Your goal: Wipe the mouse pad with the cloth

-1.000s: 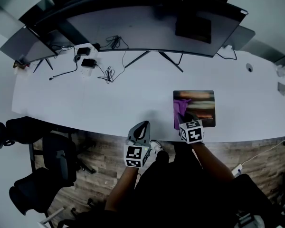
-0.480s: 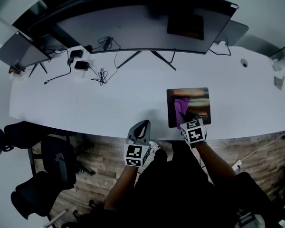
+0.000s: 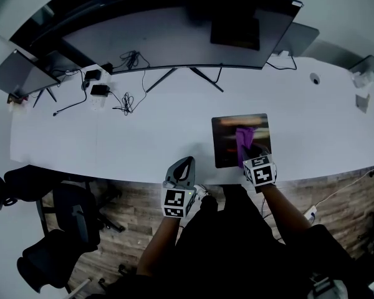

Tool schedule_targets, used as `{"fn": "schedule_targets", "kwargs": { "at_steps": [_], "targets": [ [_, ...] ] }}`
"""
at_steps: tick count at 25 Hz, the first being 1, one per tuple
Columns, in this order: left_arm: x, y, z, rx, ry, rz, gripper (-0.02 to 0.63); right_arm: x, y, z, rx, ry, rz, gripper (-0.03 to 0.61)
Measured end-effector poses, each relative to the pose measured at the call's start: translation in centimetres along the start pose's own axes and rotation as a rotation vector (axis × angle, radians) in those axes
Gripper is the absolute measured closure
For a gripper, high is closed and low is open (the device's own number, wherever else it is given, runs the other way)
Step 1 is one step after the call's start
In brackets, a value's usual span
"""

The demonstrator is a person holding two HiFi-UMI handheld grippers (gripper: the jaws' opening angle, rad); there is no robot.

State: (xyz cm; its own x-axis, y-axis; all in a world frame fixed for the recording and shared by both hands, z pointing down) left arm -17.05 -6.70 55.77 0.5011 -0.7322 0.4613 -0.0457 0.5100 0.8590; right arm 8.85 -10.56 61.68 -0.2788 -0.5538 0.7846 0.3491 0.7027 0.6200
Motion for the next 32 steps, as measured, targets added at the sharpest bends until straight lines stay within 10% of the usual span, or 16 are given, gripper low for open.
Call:
{"fn": "schedule_targets", "kwargs": {
  "at_steps": [32],
  "targets": [
    [2.0,-0.1,-3.0,0.027,0.074,0.020,0.592,-5.1,5.2,-8.5,0.067,0.162,0.056,0.505]
  ]
}}
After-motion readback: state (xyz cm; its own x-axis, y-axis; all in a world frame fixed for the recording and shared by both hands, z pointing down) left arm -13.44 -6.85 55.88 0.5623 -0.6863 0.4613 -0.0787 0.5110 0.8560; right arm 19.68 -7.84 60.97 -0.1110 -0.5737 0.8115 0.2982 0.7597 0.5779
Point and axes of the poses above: the fingertips, and each gripper's own axes: x forward along the fingers, z to its left, y out of its underside, the point moved 8 cm from there along -x, backward along the fingers, and after that the axes turned 6 degrees about -x, right-handed, at the moved point
